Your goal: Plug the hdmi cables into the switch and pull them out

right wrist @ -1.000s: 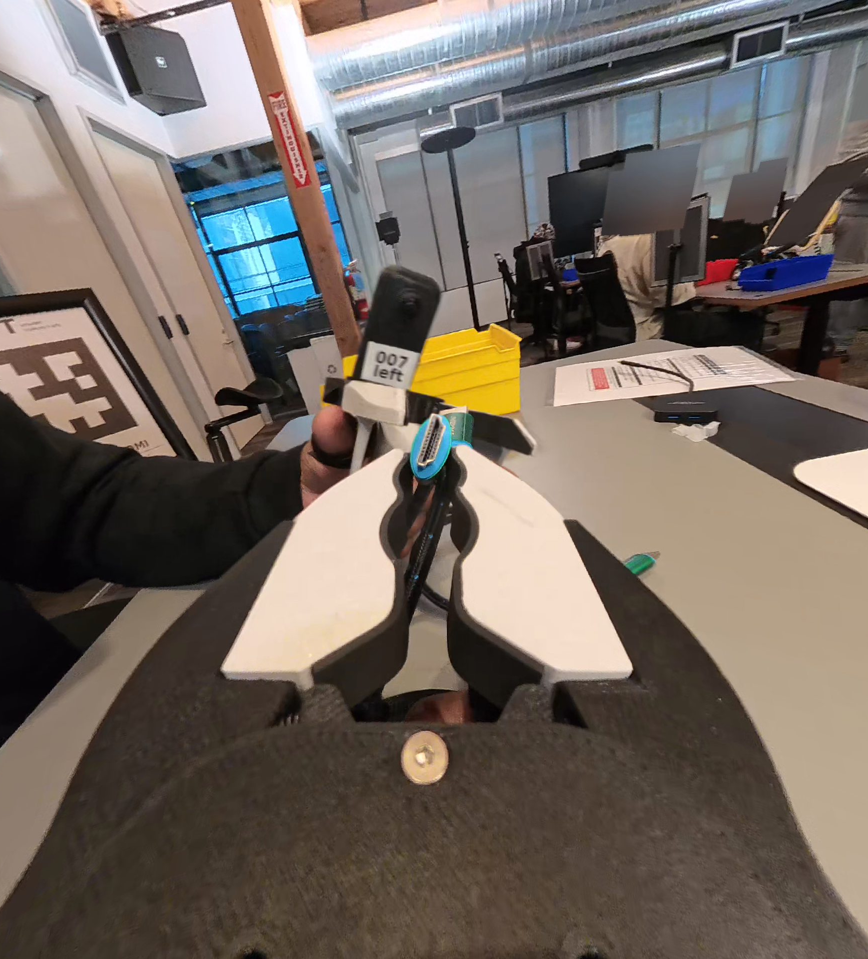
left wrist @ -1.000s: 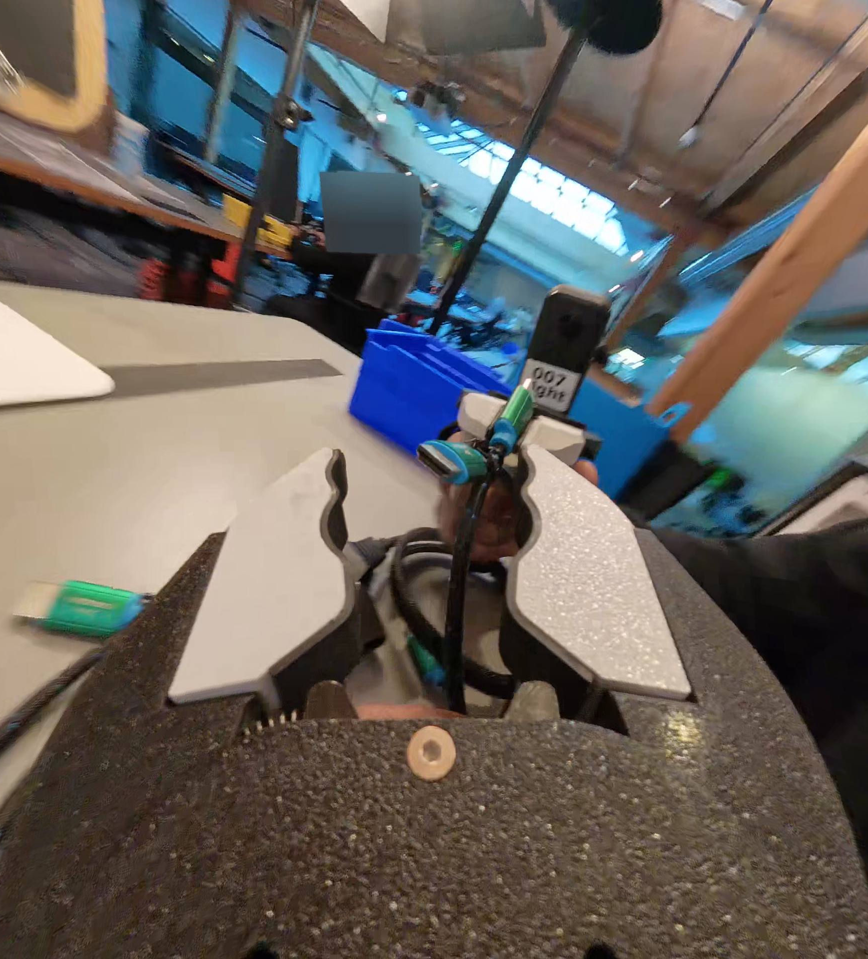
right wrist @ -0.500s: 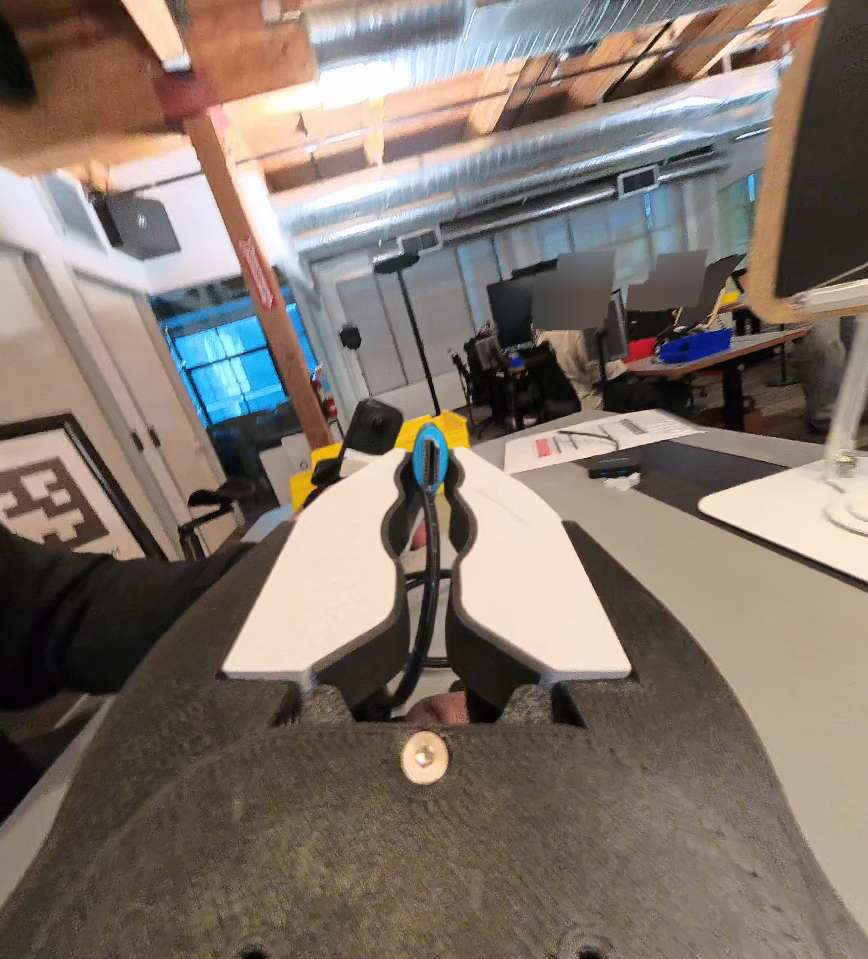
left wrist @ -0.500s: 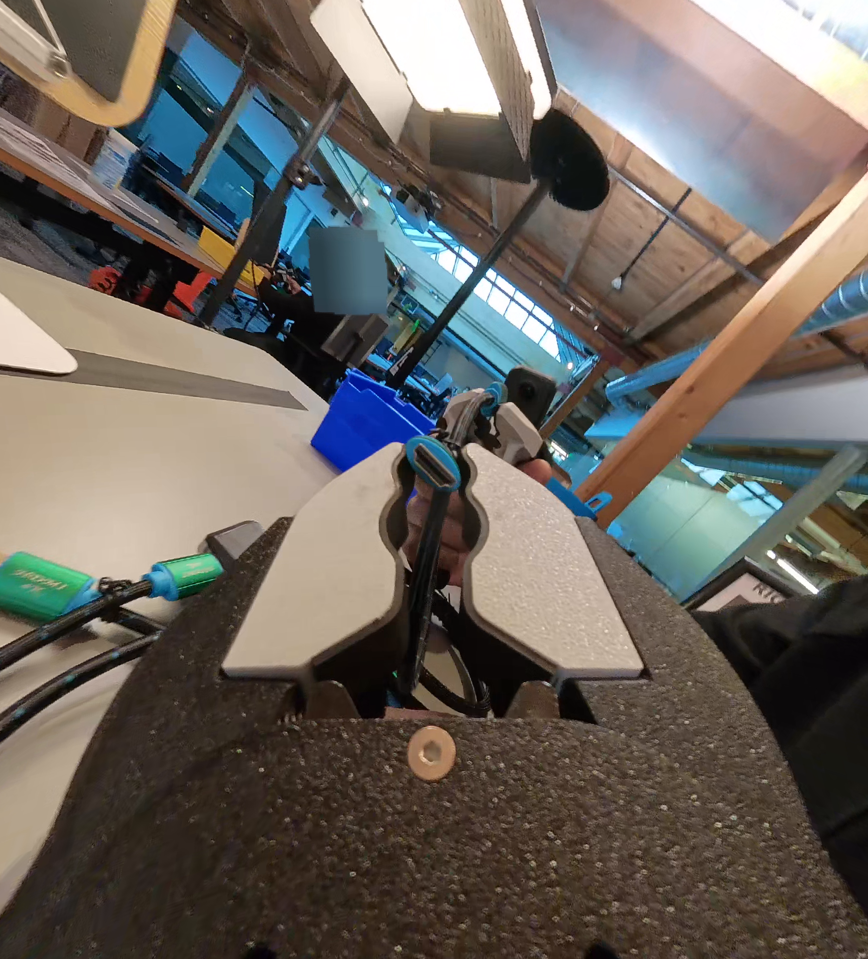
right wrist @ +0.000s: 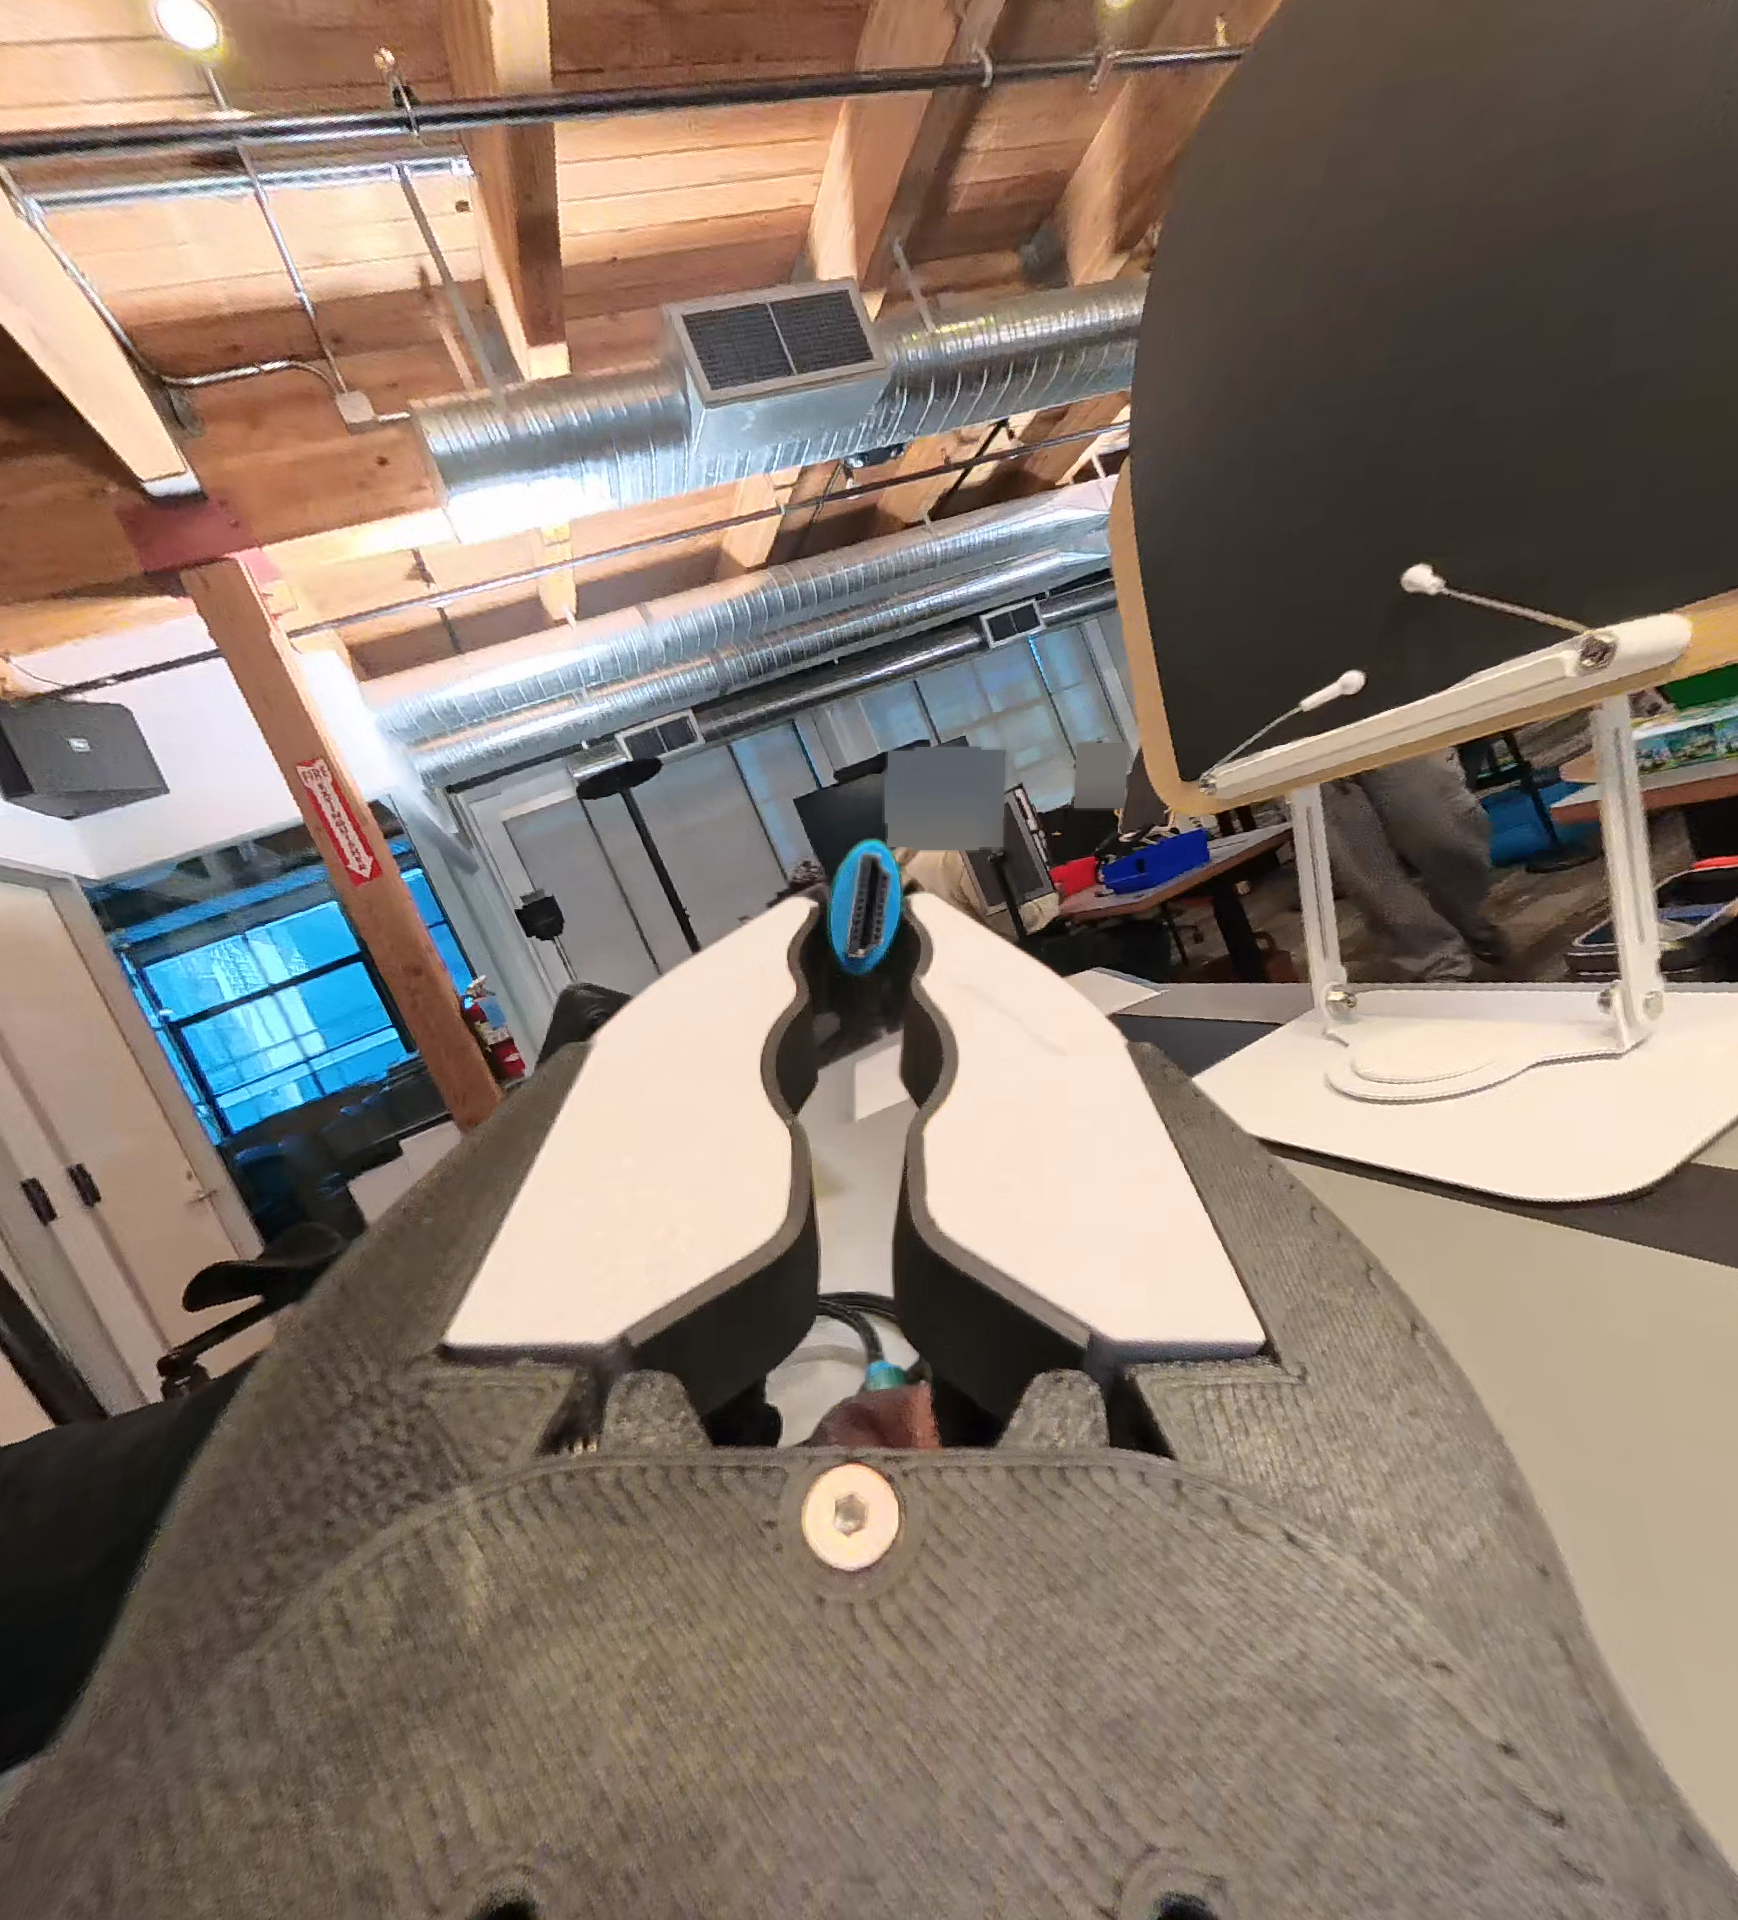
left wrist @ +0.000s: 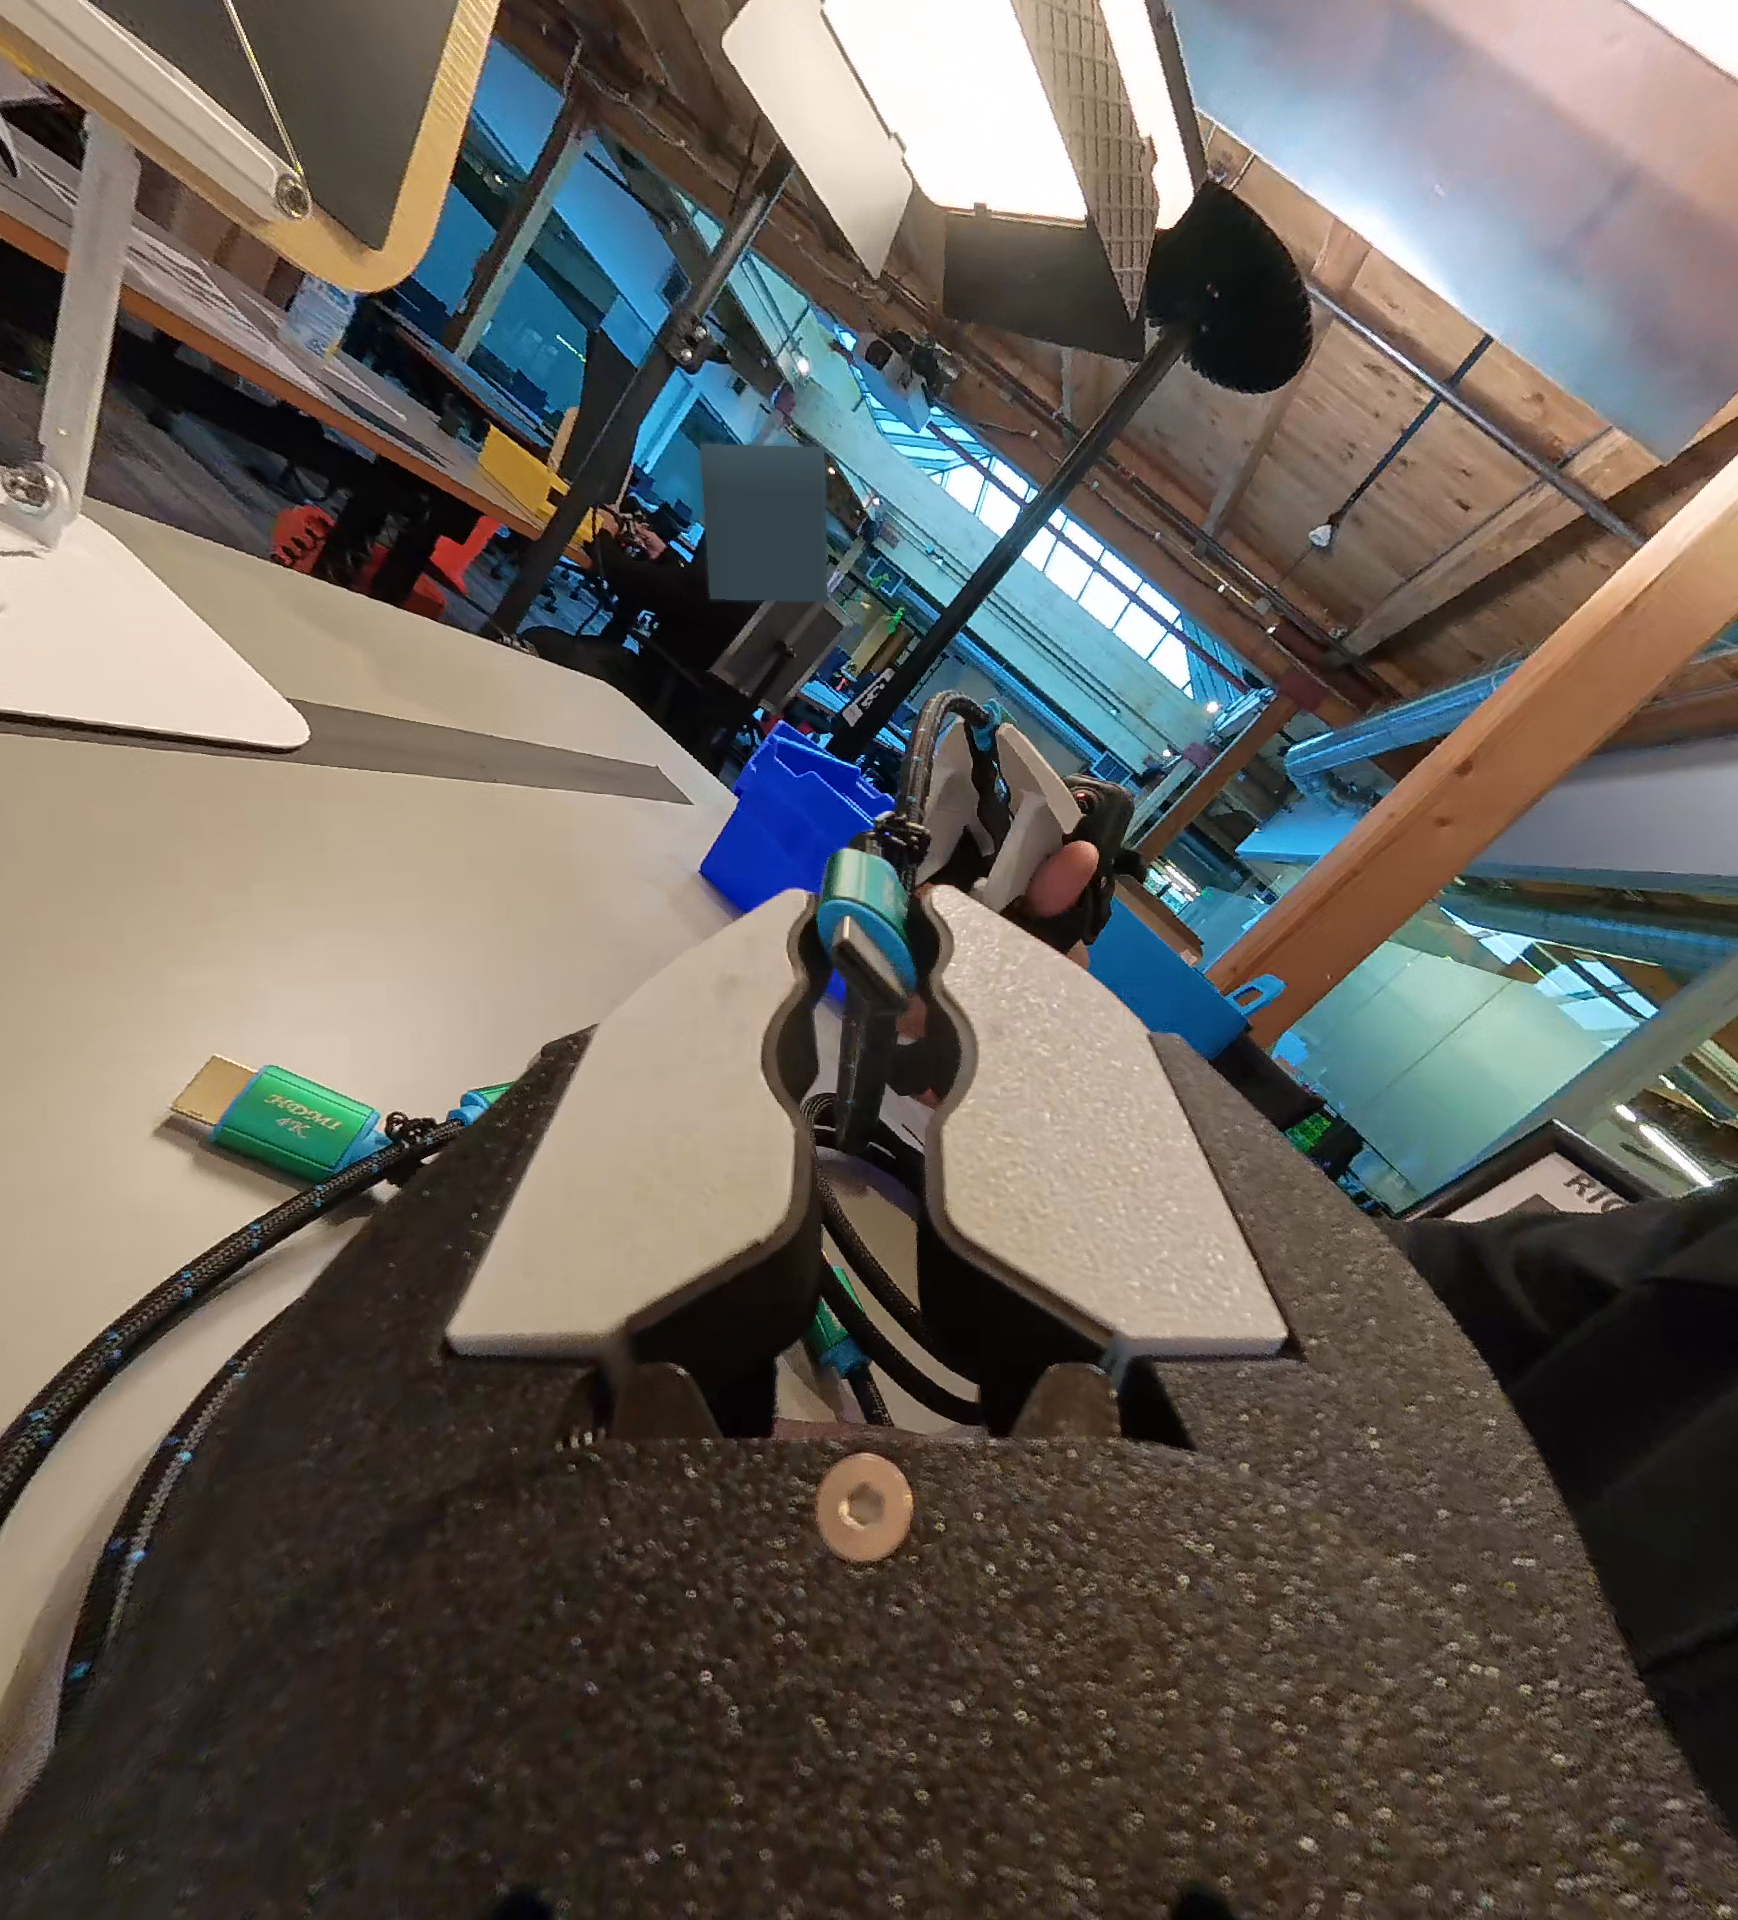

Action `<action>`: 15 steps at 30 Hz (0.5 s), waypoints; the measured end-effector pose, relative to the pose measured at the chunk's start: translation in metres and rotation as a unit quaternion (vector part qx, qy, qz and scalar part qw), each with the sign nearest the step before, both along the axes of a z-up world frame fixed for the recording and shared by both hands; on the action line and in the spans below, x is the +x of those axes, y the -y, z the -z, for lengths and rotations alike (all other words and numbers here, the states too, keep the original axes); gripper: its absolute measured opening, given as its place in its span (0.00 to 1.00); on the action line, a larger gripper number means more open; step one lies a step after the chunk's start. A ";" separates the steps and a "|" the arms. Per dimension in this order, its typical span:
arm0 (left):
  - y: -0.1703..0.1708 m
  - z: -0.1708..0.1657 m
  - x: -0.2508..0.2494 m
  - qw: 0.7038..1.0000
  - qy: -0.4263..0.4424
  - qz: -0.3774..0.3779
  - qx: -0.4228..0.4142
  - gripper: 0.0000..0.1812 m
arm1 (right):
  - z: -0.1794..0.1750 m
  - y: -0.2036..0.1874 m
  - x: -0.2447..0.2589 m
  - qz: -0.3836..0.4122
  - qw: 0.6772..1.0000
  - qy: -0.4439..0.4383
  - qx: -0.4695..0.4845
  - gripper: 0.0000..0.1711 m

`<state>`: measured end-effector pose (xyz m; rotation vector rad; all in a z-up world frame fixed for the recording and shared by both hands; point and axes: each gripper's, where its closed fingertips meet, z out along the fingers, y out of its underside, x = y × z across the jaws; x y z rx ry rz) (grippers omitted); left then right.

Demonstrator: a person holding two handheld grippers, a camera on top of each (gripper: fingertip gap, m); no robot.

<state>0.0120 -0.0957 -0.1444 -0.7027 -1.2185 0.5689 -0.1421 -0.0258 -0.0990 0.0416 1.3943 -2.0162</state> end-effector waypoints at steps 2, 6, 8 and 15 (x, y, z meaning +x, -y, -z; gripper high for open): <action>-0.001 0.000 0.000 1.000 0.005 0.004 0.003 0.09 | 0.001 0.001 0.005 -0.016 1.000 0.003 0.001 0.06; 0.003 0.001 0.002 0.999 0.032 -0.004 -0.018 0.16 | -0.001 0.000 0.010 -0.033 0.999 0.009 -0.001 0.06; 0.015 -0.007 0.008 0.997 0.032 -0.044 -0.047 0.22 | 0.002 0.001 0.013 -0.043 0.999 0.000 0.009 0.06; -0.005 -0.036 0.016 0.979 0.014 -0.065 -0.192 0.24 | 0.009 0.005 0.059 -0.160 0.985 -0.006 0.070 0.06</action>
